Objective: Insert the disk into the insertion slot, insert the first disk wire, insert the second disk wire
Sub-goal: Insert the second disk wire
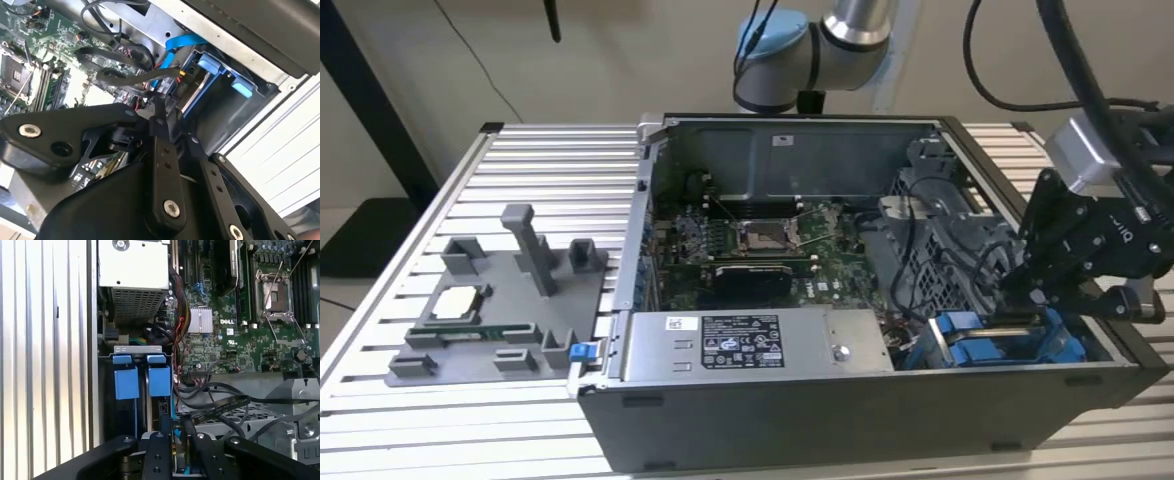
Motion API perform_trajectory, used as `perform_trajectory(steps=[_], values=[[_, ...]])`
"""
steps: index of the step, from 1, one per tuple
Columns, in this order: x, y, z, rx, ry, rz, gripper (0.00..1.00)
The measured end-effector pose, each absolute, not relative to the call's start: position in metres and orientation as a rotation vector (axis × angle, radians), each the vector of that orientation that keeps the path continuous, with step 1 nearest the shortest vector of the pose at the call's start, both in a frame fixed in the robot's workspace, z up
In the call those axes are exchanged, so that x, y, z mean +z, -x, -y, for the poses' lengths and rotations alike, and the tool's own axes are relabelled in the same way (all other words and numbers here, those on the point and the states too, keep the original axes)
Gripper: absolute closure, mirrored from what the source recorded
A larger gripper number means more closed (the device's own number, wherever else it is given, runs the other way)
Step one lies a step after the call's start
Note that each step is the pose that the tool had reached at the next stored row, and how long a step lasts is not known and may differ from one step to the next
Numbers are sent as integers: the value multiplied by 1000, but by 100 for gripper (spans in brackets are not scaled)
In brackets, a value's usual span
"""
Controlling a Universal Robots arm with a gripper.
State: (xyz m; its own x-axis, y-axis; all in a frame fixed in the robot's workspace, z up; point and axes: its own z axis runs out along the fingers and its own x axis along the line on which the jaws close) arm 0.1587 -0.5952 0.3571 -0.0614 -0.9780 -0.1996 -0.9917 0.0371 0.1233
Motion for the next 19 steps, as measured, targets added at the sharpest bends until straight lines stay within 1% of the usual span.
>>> perform_trajectory(steps=[7,19], values=[[384,-159,595,352,2110,-2218,0],[384,-159,595,347,2112,-2221,0]])
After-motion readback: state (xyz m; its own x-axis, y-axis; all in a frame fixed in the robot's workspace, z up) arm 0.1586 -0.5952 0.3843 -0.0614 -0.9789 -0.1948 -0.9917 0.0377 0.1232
